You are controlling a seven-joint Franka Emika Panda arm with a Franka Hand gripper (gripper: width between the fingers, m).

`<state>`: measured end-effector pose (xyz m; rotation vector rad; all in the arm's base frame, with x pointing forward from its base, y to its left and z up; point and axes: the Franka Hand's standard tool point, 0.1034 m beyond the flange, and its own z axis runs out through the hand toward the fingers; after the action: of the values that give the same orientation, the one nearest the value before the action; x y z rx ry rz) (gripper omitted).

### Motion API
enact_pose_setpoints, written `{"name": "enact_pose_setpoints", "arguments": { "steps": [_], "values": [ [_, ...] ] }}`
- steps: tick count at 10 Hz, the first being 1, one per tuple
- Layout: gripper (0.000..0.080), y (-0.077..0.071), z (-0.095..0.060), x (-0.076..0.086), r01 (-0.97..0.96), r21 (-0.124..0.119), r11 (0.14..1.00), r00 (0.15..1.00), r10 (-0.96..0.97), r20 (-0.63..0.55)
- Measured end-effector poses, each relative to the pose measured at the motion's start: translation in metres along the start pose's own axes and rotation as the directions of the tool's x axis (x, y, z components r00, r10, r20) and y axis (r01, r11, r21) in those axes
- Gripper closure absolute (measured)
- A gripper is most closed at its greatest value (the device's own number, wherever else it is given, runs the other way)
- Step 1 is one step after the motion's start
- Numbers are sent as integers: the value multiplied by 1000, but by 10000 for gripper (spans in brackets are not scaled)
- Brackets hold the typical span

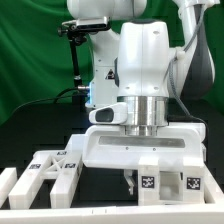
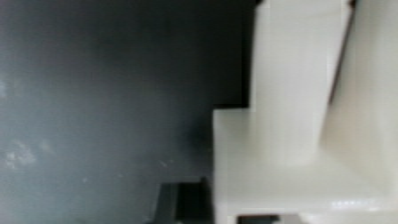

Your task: Assemble chair

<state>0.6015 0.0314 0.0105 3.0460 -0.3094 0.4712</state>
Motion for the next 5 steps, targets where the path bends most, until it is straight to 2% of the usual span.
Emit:
{"name": "enact_pose_setpoints", "arguments": {
  "steps": [1, 5],
  "values": [
    [765, 0, 0, 0, 0, 0, 1000, 1000, 0, 0],
    [765, 0, 0, 0, 0, 0, 1000, 1000, 0, 0]
  ]
}}
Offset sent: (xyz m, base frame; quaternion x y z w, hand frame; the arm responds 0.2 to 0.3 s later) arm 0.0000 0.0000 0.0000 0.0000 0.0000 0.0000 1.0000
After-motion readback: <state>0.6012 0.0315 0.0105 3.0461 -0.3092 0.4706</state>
